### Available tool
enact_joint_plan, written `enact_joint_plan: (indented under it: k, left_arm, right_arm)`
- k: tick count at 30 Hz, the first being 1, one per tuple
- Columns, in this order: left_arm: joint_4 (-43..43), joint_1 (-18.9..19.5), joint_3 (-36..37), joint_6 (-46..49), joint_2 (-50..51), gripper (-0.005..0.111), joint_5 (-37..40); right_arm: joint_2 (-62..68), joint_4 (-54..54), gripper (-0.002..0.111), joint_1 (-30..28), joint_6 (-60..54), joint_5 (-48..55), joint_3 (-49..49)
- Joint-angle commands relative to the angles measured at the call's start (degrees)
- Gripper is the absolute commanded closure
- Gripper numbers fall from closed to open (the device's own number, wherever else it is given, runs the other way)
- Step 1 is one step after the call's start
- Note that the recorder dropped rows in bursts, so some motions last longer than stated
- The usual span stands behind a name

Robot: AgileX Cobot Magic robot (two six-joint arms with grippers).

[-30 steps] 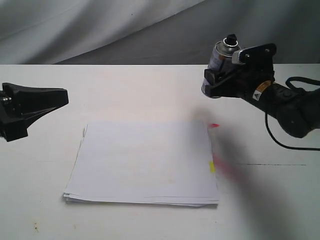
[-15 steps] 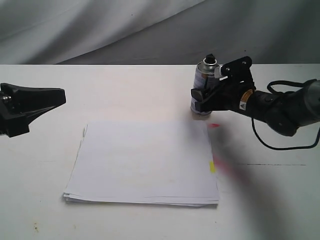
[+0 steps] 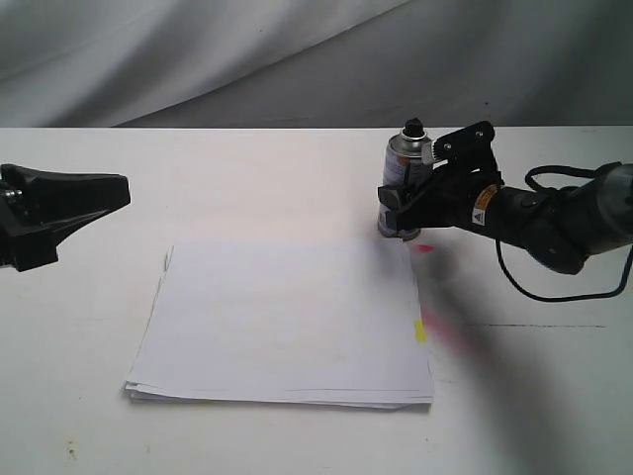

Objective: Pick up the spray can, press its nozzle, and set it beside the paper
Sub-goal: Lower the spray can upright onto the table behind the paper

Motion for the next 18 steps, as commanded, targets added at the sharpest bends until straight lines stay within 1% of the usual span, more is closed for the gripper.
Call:
enact_joint_plan:
  k: [1,4,7,9,14,16,18]
  left_arm:
    - [-0.1,0.1,0.2,-0.3,-0.4,0.107,-0.2]
    - [-0.1,0.1,0.2,-0.3,-0.4,0.107,-0.2]
    - [-0.1,0.1,0.2,-0.3,-0.4,0.107,-0.2]
    - [-0.1,0.1,0.2,-0.3,-0.4,0.107,-0.2]
    - [-0.1,0.1,0.2,-0.3,-0.4,0.107,-0.2]
    - [-0.1,0.1,0.2,-0.2,-0.4,0.107,-0.2]
    - [-0.1,0.1,0.2,-0.2,-0.4,0.107,-0.2]
  right_arm:
    - [-0.7,0.0,0.108,0.0,0.0,-2.6,-0.5]
    - [-0.7,0.0,0.108,0.0,0.0,-2.0,-0.5]
    - [-0.7,-0.5,0.098,0.0,0.0,-1.2,-0.5]
    - [-0.7,-1.0,0.085,0.0,0.0,-0.5,-0.5]
    - [-0.7,-1.0,0.045,0.0,0.0,-0.5,-0.5]
    - [-0.7,-1.0,0.036,0.0,0.0,-0.5,-0.5]
    - [-0.7,-1.0,0.029,0.0,0.0,-0.5,-0.5]
